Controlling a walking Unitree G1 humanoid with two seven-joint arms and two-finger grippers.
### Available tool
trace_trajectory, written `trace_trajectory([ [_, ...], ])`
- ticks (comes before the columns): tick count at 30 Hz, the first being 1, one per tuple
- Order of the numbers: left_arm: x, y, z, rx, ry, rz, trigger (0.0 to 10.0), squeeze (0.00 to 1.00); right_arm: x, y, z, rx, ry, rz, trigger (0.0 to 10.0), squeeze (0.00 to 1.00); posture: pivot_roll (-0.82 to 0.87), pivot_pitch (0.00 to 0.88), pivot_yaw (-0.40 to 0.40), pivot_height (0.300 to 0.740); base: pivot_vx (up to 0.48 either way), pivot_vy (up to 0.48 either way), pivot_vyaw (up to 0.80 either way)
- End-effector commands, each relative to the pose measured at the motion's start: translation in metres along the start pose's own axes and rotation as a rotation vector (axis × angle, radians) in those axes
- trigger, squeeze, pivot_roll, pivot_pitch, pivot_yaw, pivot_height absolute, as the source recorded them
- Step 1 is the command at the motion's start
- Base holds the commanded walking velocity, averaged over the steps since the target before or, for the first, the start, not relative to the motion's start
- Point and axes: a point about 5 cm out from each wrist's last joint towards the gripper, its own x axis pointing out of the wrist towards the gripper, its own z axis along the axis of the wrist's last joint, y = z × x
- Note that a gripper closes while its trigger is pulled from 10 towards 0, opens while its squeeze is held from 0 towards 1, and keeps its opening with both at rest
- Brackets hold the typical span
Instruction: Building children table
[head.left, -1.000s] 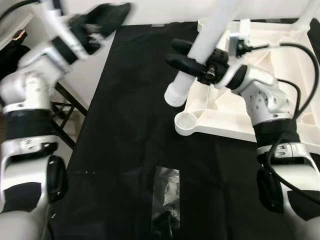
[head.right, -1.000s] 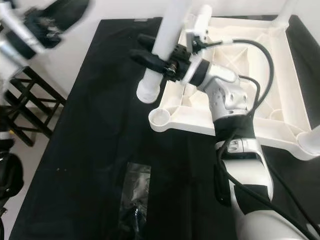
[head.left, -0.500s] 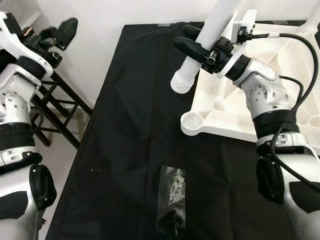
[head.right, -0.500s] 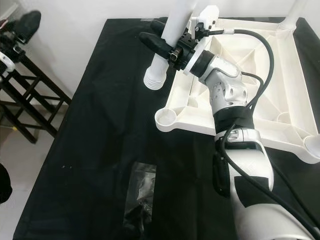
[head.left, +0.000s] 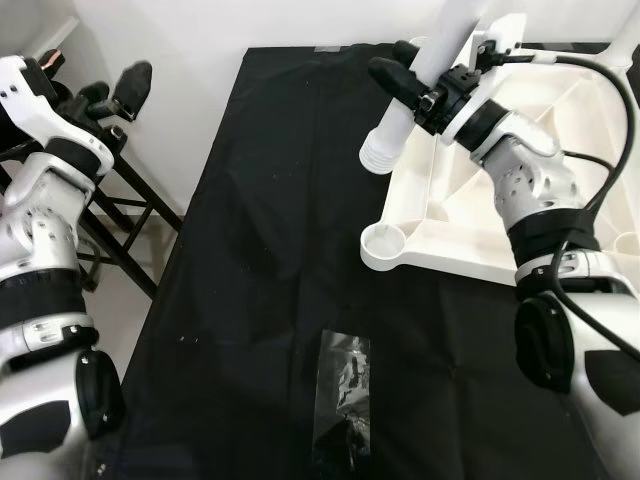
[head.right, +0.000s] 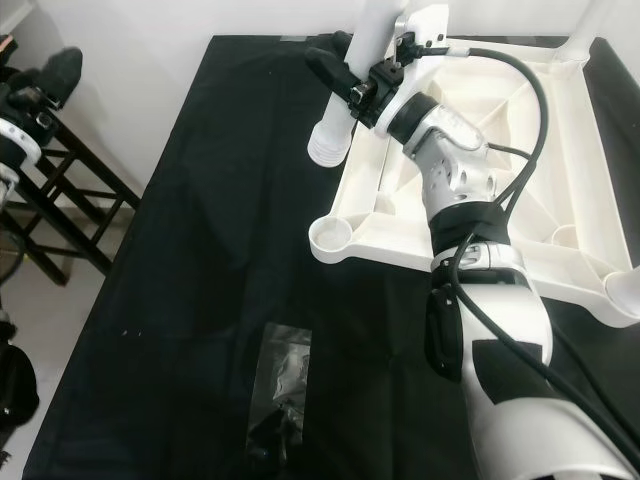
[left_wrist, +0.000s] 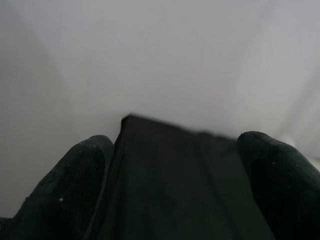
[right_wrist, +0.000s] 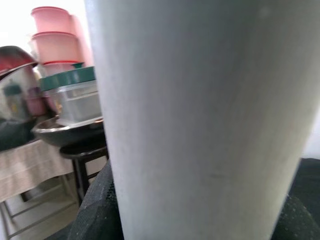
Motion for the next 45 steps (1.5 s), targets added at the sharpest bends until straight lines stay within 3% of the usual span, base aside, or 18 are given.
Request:
trace_trajectory([
  [1,-0.006,-0.001,-0.012,0.029,0.042,0.020,10.0,0.00,0.004,0.002,0.005,-0.014,-0.032,0.000,10.0,0.00,0.03,0.248,0.031,0.740,0.000,0.000,0.00],
  [5,-0.021,-0.003,-0.032,0.044,0.086,0.071,10.0,0.00,0.006,0.003,0.002,-0.015,-0.023,-0.018,10.0,0.00,0.03,0.268,0.023,0.740,0.000,0.000,0.00],
  [7,-0.021,-0.003,-0.032,0.044,0.086,0.071,10.0,0.00,0.006,0.003,0.002,-0.015,-0.023,-0.018,10.0,0.00,0.03,0.268,0.023,0.740,0.000,0.000,0.00],
  [12,-0.035,0.007,-0.039,0.068,0.076,0.226,10.0,0.00,0.007,0.000,-0.001,-0.009,-0.023,-0.073,10.0,0.00,0.03,0.284,0.018,0.740,0.000,0.000,0.00],
  [21,-0.038,0.003,-0.039,0.090,0.085,0.240,10.0,0.00,0.010,0.003,-0.005,-0.027,0.002,-0.056,10.0,0.00,0.06,0.294,0.034,0.740,0.000,0.000,0.18],
  [24,-0.039,-0.007,-0.044,0.091,0.109,0.195,10.0,0.00,0.010,0.006,-0.004,-0.024,0.001,0.002,10.0,0.00,0.08,0.297,0.038,0.740,0.000,0.000,0.80],
  [29,-0.050,-0.041,-0.059,0.119,0.162,0.016,10.0,0.00,0.008,0.012,-0.002,-0.035,0.010,0.133,10.0,0.00,0.09,0.316,0.034,0.740,0.000,0.000,0.80],
  [32,-0.053,-0.046,-0.064,0.118,0.176,-0.003,10.0,0.00,0.008,0.014,-0.002,-0.026,0.014,0.171,10.0,0.00,0.09,0.320,0.034,0.740,0.000,0.000,0.27],
  [36,-0.061,-0.056,-0.075,0.095,0.212,-0.030,10.0,0.00,0.002,0.024,-0.001,-0.020,0.025,0.370,10.0,0.00,0.09,0.327,0.039,0.740,0.000,0.000,0.00],
  [37,-0.061,-0.056,-0.075,0.095,0.212,-0.030,10.0,0.00,0.002,0.024,-0.001,-0.020,0.025,0.370,10.0,0.00,0.09,0.327,0.039,0.740,0.000,0.000,0.00],
  [41,-0.075,-0.069,-0.087,0.069,0.263,-0.071,10.0,0.00,-0.020,0.030,0.001,0.024,0.080,0.636,10.0,0.00,0.09,0.332,0.044,0.740,0.000,0.000,0.00],
  [45,-0.084,-0.076,-0.094,0.052,0.296,-0.098,10.0,0.00,-0.035,0.027,0.004,0.069,0.120,0.746,10.0,0.00,0.09,0.334,0.047,0.740,0.000,0.000,0.00],
])
